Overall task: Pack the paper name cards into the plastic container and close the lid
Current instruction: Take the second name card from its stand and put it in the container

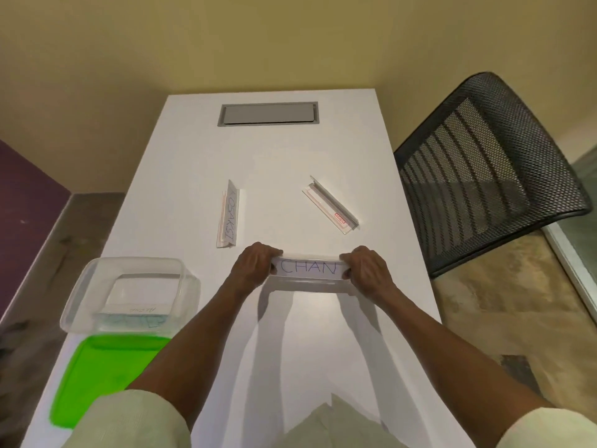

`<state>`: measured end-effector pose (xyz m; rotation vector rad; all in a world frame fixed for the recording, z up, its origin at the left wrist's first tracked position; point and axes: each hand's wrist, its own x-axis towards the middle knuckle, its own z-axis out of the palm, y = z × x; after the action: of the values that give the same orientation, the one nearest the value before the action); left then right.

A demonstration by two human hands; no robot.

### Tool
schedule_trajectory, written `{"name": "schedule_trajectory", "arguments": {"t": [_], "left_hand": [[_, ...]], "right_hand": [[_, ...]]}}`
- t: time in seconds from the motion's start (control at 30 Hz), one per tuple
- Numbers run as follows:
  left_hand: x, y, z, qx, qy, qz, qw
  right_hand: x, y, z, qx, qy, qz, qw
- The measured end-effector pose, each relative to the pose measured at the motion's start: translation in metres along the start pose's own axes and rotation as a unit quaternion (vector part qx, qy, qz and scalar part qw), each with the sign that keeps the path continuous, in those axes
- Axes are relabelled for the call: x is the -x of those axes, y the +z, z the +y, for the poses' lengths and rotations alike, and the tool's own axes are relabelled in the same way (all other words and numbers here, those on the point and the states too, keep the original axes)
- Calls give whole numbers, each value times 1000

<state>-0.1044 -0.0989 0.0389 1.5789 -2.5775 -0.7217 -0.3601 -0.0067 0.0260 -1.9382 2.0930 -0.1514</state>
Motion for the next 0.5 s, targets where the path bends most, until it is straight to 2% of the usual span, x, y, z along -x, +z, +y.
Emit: {"name": "schedule_trajectory", "arguments": {"t": [0.27,0.5], "left_hand": [[29,-50,-13,16,22,31,999],[56,-92,-45,8,-1,45,999]], "right_hand": [[9,-28,-38,-49,-40,84,994],[14,-43,-90,-53,-69,106,991]]}}
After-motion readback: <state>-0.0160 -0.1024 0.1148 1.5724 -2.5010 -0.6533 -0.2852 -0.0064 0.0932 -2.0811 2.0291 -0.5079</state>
